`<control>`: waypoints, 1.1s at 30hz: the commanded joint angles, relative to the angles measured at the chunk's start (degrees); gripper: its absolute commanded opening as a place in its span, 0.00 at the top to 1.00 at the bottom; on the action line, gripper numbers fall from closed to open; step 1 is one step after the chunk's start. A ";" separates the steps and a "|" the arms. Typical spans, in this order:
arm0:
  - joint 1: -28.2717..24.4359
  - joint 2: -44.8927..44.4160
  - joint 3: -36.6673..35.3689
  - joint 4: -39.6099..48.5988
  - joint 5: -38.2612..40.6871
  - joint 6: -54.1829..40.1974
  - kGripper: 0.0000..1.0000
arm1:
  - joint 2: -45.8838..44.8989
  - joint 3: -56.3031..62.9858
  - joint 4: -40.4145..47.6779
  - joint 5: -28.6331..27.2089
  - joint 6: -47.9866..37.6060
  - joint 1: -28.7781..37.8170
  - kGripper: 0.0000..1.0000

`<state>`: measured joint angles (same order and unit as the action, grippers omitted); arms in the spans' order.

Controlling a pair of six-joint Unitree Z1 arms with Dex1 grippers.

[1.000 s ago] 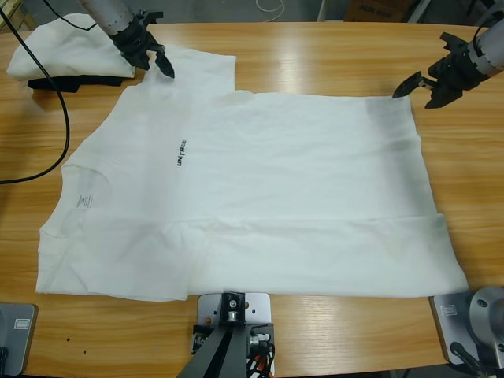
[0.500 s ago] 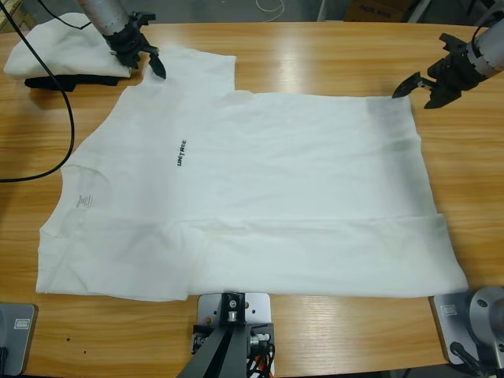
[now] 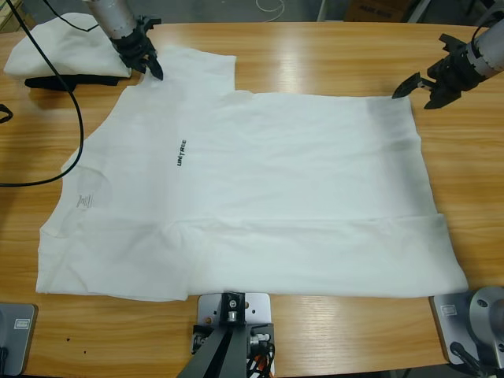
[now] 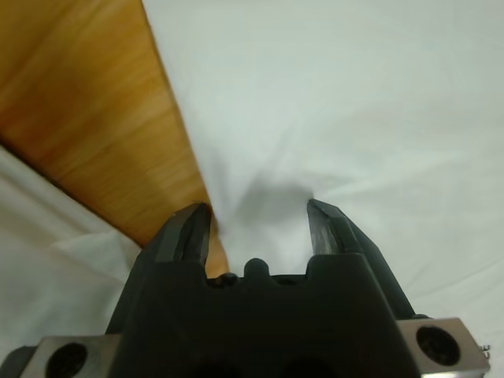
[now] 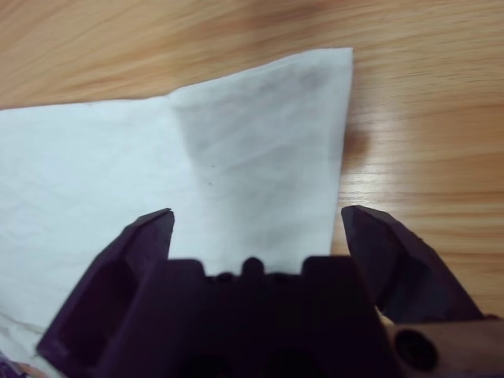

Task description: Fold clothes

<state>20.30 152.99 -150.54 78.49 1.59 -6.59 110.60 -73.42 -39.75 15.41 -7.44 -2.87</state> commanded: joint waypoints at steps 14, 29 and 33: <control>0.90 7.06 -9.72 3.79 0.08 -1.73 1.00 | 3.06 1.61 1.42 0.67 0.78 -2.09 0.77; 0.51 7.50 -11.70 4.39 1.31 -2.03 1.00 | 8.26 2.75 8.82 1.83 1.20 -6.27 0.32; 0.55 7.58 -11.70 4.39 1.31 -1.94 1.00 | 10.97 0.56 9.92 3.15 1.14 -6.27 0.33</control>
<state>20.86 153.51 -151.70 81.87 1.89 -9.08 114.78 -70.35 -31.93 16.44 -6.94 -8.32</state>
